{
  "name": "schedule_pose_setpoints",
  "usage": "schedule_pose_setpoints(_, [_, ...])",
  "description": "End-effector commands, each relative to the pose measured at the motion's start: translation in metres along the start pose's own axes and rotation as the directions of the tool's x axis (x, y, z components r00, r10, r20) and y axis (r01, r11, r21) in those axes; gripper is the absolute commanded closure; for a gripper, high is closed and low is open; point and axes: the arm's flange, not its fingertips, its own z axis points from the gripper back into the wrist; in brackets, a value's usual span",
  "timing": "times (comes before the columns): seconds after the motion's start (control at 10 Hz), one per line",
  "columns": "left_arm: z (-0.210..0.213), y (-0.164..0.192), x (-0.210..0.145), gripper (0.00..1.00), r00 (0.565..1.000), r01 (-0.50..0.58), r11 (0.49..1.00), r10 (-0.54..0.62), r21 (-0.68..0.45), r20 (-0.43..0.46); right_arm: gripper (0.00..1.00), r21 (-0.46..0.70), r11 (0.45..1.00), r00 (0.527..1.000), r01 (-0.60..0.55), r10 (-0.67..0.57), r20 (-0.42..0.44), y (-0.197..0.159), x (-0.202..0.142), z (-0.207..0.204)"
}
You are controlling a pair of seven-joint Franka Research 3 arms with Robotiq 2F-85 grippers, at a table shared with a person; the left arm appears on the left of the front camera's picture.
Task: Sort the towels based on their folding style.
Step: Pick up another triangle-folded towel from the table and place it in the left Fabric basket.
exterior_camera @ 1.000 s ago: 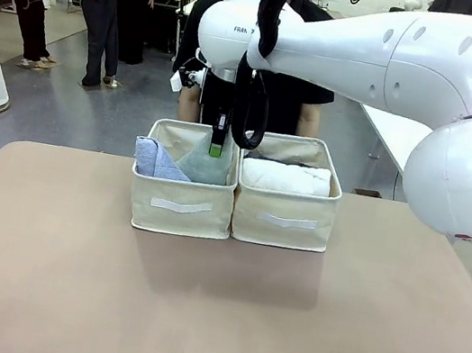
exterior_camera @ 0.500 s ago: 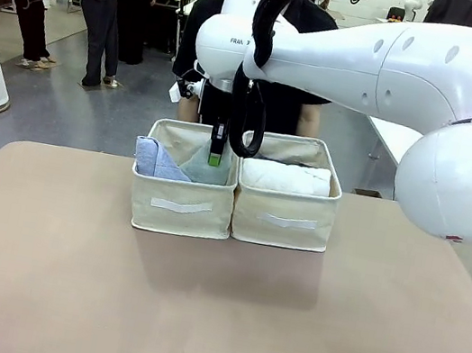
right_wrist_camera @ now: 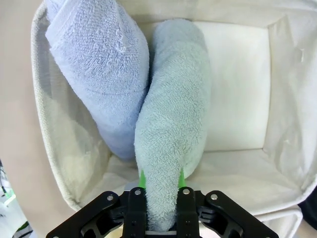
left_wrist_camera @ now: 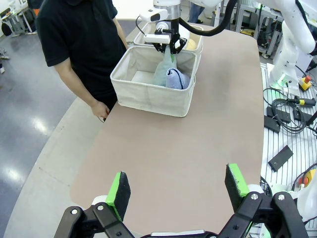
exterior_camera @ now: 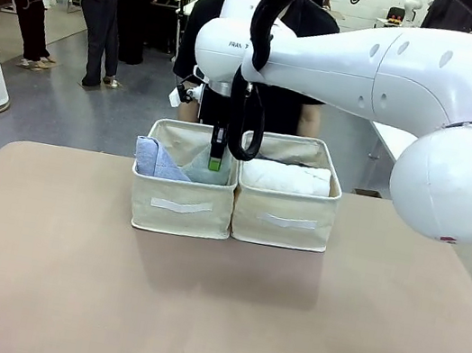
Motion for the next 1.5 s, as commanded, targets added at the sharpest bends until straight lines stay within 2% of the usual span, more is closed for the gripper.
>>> schedule_pose_setpoints(0.0, [0.0014, -0.0013, 0.0006, 0.00, 1.000, 0.001, 1.000, -0.001, -0.002, 0.003, 0.79, 0.038, 0.999, 1.000, -0.026, 0.027, -0.006, -0.0112, 0.0067, -0.0111])
schedule_pose_setpoints(0.3, [0.0014, -0.0013, 0.0006, 0.00, 1.000, 0.001, 1.000, -0.001, -0.002, 0.003, 0.79, 0.033, 0.999, 0.999, -0.036, 0.035, 0.010, -0.0116, 0.0065, -0.0094])
schedule_pose_setpoints(0.4, [0.0014, -0.0013, 0.0006, 0.00, 1.000, 0.001, 1.000, -0.001, -0.002, 0.003, 0.61, 0.036, 0.999, 0.999, -0.038, 0.037, 0.015, -0.0109, 0.0062, -0.0084])
schedule_pose_setpoints(0.5, [0.0014, -0.0013, 0.0006, 0.00, 1.000, 0.001, 1.000, -0.001, -0.002, 0.003, 0.59, 0.036, 0.998, 0.999, -0.042, 0.041, 0.016, -0.0101, 0.0060, -0.0073])
schedule_pose_setpoints(0.6, [0.0014, -0.0013, 0.0006, 0.00, 1.000, 0.001, 1.000, -0.001, -0.002, 0.003, 0.41, 0.038, 0.998, 0.999, -0.046, 0.045, 0.015, -0.0094, 0.0059, -0.0069])
schedule_pose_setpoints(0.7, [0.0014, -0.0013, 0.0006, 0.00, 1.000, 0.001, 1.000, -0.001, -0.002, 0.003, 0.39, 0.038, 0.998, 0.999, -0.048, 0.048, 0.015, -0.0091, 0.0065, -0.0069])
schedule_pose_setpoints(0.8, [0.0014, -0.0013, 0.0006, 0.00, 1.000, 0.001, 1.000, -0.001, -0.002, 0.003, 0.21, 0.039, 0.998, 0.999, -0.049, 0.049, 0.015, -0.0092, 0.0063, -0.0065])
schedule_pose_setpoints(0.9, [0.0014, -0.0013, 0.0006, 0.00, 1.000, 0.001, 1.000, -0.001, -0.002, 0.003, 0.19, 0.039, 0.998, 0.999, -0.048, 0.047, 0.014, -0.0095, 0.0061, -0.0060])
schedule_pose_setpoints(1.0, [0.0014, -0.0013, 0.0006, 0.00, 1.000, 0.001, 1.000, -0.001, -0.002, 0.003, 0.01, 0.038, 0.998, 0.999, -0.045, 0.045, 0.016, -0.0093, 0.0057, -0.0055])
schedule_pose_setpoints(1.4, [0.0014, -0.0013, 0.0006, 0.00, 1.000, 0.001, 1.000, -0.001, -0.002, 0.003, 0.00, 0.032, 0.998, 0.999, -0.049, 0.048, 0.022, -0.0092, 0.0053, -0.0019])
